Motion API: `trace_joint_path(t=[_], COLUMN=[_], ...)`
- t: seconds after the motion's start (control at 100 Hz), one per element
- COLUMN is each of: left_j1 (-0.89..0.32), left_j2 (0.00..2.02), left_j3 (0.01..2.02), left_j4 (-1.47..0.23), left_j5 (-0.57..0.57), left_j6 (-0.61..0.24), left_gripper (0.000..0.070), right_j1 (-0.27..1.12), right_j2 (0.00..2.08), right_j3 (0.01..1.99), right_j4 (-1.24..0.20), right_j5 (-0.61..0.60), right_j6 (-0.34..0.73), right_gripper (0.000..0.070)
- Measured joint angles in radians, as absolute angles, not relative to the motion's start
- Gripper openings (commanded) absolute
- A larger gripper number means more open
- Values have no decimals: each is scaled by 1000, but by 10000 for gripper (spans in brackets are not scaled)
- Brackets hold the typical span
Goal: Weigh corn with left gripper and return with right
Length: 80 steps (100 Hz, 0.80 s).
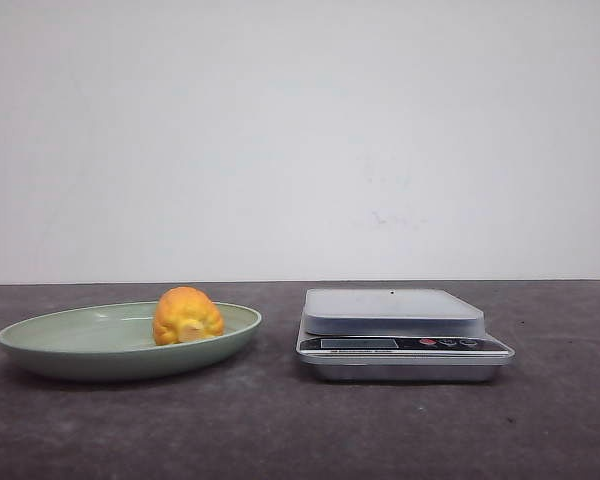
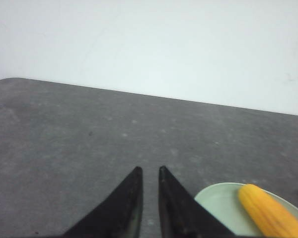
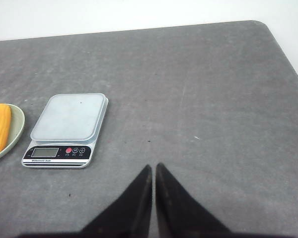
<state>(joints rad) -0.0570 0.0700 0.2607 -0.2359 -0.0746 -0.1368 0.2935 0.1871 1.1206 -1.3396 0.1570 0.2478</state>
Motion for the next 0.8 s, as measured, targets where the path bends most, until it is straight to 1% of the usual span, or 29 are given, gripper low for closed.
trace_joint_path(t=[0.08,0.19,0.31,0.64,0.8], left_j1=[-54,-54,-54,-38,-38], left_j2=[34,4,4,4,5], left_j3=[175,88,39,32,32], left_j4=[-175,-158,-153,-156,-183], left_j5=[-74,-72,-72,-71,-37], left_j6=[-137,-138,-141,-129,-123], left_gripper=[12,12,12,12,12], right_j1=[294,294,294,294,294], right_j2=[187,187,186,186,186], right_j3=[1121,1121,1121,1121,1121], right_j4=[-1340,-1340,-1340,-1340,-1340], right_j5=[157,157,157,157,157], right_j6=[248,248,248,248,248], right_gripper=[4,4,4,4,4])
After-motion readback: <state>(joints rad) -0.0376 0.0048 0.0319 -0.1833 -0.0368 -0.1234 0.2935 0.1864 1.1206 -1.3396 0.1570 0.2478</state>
